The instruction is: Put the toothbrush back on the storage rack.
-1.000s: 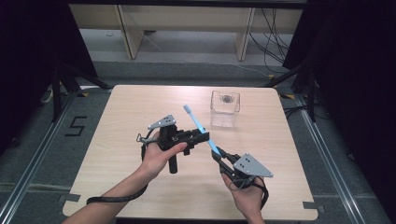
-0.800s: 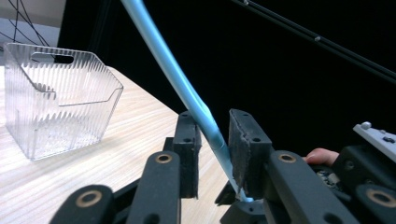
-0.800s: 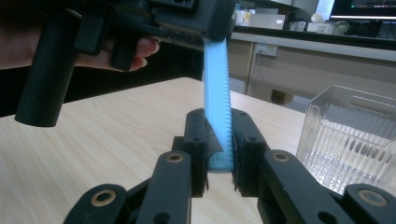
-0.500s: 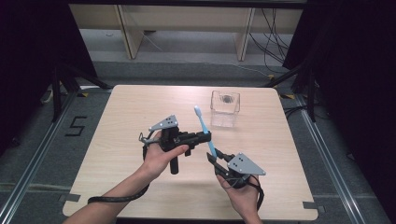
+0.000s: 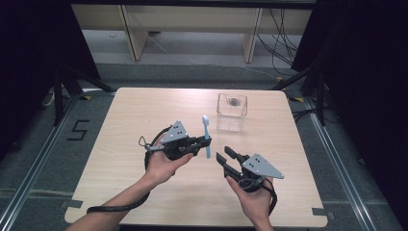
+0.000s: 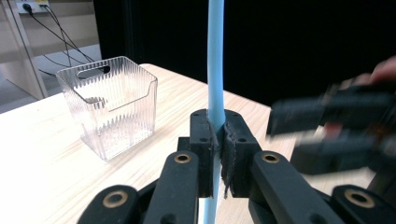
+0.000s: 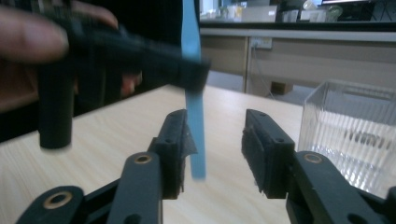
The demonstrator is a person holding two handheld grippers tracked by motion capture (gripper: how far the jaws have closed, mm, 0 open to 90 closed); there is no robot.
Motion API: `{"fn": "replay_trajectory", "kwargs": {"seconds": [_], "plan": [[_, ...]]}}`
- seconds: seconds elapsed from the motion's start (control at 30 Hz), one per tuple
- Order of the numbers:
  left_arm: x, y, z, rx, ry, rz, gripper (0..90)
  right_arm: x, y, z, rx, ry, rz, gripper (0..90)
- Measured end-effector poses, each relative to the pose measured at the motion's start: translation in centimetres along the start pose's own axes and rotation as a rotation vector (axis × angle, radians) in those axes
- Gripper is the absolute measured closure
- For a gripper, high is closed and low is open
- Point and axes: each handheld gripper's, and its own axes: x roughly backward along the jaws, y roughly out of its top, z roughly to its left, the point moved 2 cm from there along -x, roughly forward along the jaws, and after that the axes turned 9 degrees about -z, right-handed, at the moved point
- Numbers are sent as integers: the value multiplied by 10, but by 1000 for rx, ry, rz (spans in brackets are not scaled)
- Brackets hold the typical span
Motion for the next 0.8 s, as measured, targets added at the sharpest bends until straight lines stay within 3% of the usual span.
{"fn": "replay_trajectory", "kwargs": {"seconds": [0.1,0.13,0.2,0.3,0.37,0.4,0.43,0.5,0.8], "plan": [[-2,-2,-3,-20,7,11,835,-7,17,2,-17,7,-13,648],[-2,-2,-4,-20,9,10,835,-9,22,5,-42,6,-6,653],[-4,-3,-5,-37,14,14,835,-17,30,5,-25,19,-32,660],[-5,-4,-7,-47,20,21,835,-24,36,7,-27,4,-24,667],[-5,-5,-7,-58,25,30,835,-30,38,6,-16,11,-29,668],[-5,-6,-7,-66,24,34,835,-32,38,7,-43,10,-25,668],[-5,-7,-8,-65,28,36,835,-34,38,6,-33,5,-27,670],[-6,-9,-9,-70,30,41,835,-39,36,9,-64,11,-17,675],[-7,-10,-11,-84,34,39,834,-43,34,8,-53,1,-17,736]]}}
